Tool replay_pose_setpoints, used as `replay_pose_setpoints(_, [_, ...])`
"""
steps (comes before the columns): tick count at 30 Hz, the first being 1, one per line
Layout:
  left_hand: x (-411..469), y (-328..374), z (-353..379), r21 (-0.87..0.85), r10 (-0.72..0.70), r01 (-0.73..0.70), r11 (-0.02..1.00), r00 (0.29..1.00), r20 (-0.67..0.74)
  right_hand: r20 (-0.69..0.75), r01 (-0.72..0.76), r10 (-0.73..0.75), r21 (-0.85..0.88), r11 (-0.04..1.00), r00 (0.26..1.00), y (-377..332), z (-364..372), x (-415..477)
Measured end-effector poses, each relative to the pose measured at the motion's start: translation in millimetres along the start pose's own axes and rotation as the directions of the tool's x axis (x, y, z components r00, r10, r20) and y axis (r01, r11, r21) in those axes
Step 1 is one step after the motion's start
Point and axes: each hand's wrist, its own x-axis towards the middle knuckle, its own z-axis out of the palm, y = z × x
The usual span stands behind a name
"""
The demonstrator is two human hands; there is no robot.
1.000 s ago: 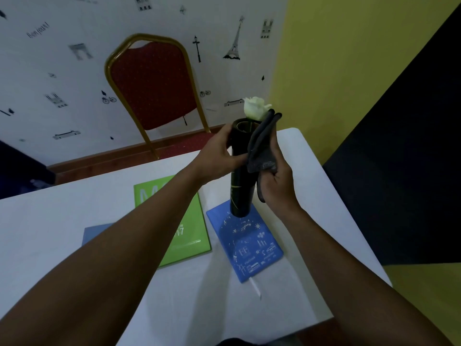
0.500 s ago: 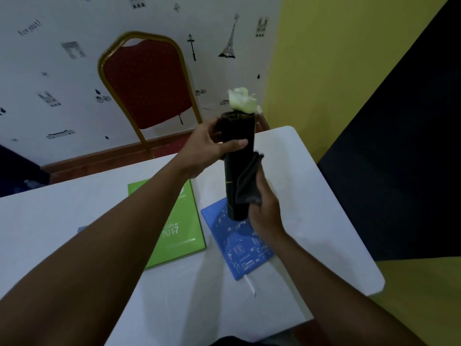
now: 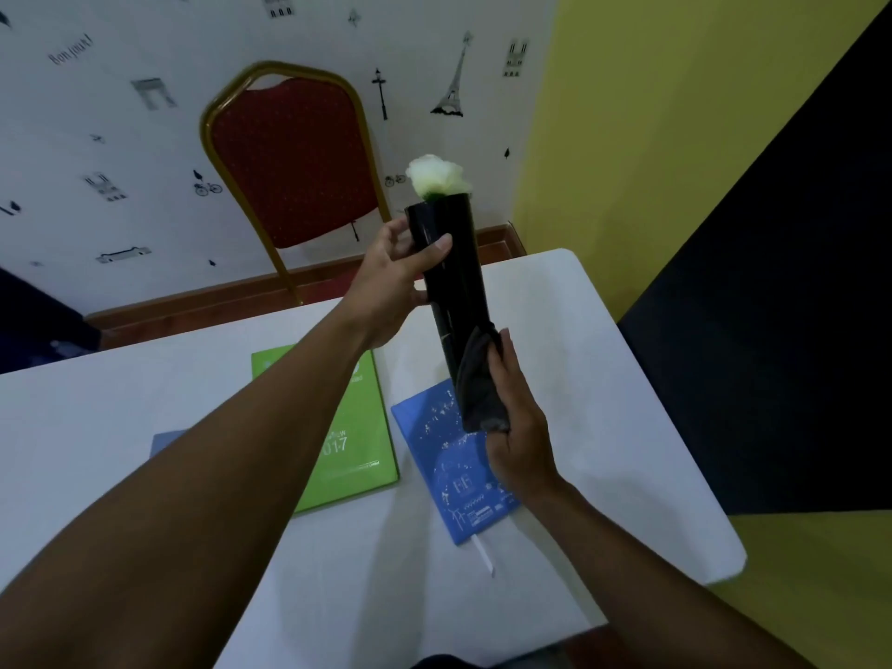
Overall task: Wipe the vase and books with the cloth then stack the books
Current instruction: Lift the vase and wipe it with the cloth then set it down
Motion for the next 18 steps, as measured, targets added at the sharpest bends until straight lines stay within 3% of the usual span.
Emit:
replay_pose_setpoints(5, [3, -7, 20, 0.143, -0.038, 0.038, 0.989, 0.999, 0.003, 0.014, 0.025, -0.025, -0.005, 1.000, 1.000, -19, -5, 31])
replay_pose_setpoints(8, [7, -6, 26, 0.196, 0.009, 0.000, 0.981, 0.999, -0.045, 0.052, 0.090, -0.087, -0.045, 0.995, 0.995, -22, -11, 44])
replay_pose_setpoints(14, [11, -1, 23, 0.070, 0.064, -0.055, 0.996, 0.987, -0.144, 0.128, 0.206, -0.192, -0.105, 0.973, 0.973, -7, -15, 45])
replay_pose_setpoints(18, [9, 2, 18, 0.022, 0.010, -0.007, 1.000, 0.994, -0.113, 0.087, 0.142, -0.136, -0.065, 0.988, 0.987, 1, -11, 27])
